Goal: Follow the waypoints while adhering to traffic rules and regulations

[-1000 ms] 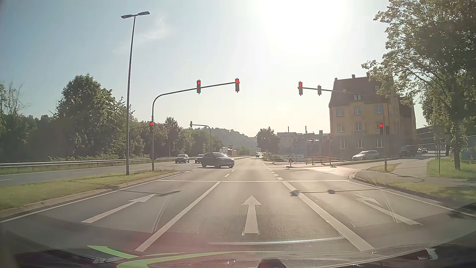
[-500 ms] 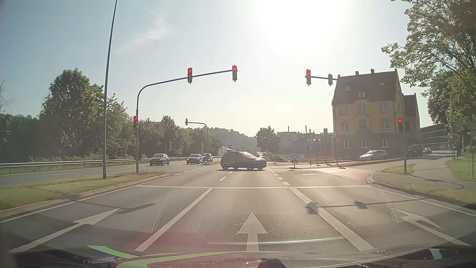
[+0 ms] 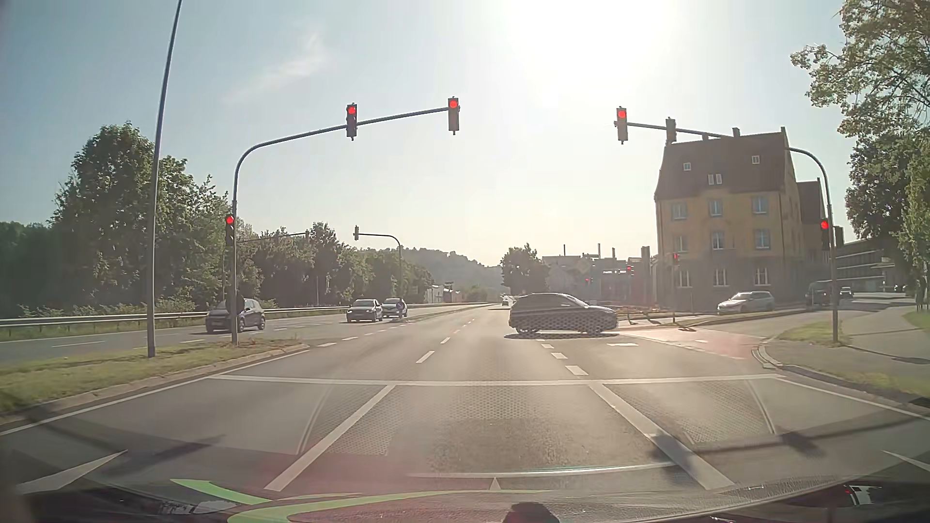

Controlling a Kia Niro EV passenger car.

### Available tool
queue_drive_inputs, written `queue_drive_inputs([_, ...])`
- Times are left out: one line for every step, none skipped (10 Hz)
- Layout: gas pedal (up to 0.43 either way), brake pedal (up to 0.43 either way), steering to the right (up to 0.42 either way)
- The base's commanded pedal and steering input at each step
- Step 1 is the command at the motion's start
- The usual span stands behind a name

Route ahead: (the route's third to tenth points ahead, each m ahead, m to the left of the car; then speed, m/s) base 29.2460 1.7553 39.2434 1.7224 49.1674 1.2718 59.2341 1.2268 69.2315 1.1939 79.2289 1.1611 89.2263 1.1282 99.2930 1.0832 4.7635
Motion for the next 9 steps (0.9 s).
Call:
queue_drive_inputs([0.000,0.244,0.000])
queue_drive_inputs([0.000,0.244,0.000])
queue_drive_inputs([0.000,0.244,0.000])
queue_drive_inputs([0.000,0.244,0.000])
queue_drive_inputs([0.000,0.238,0.000])
queue_drive_inputs([0.000,0.232,0.000])
queue_drive_inputs([0.000,0.232,0.000])
queue_drive_inputs([0.000,0.232,0.000])
queue_drive_inputs([0.000,0.232,0.000])
